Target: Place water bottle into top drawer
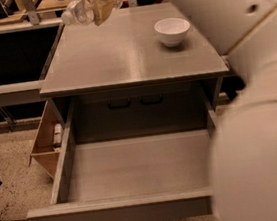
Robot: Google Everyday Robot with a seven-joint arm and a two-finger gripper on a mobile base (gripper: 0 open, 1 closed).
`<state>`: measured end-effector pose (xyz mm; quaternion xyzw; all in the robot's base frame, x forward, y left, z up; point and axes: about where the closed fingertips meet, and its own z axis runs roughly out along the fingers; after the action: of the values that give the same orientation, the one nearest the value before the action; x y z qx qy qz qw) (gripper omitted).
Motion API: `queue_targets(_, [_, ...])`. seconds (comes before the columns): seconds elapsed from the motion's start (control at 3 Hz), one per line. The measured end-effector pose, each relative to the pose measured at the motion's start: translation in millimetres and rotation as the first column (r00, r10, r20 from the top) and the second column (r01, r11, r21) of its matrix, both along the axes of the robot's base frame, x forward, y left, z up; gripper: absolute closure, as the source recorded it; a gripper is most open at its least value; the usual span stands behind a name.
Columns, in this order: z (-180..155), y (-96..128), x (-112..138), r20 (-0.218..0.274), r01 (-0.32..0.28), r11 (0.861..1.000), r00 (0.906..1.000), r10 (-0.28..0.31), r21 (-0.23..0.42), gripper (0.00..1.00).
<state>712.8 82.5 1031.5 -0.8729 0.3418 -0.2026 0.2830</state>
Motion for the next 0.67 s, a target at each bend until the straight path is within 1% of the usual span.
queue_targets(0.33, [48, 18, -80, -0.004, -0.019, 0.968, 0.9998, 0.021, 0.249, 1.00])
queue_targets(0.67, [7, 61, -167, -0.121, -0.099, 0.906, 0.9794, 0.162, 0.412, 1.00])
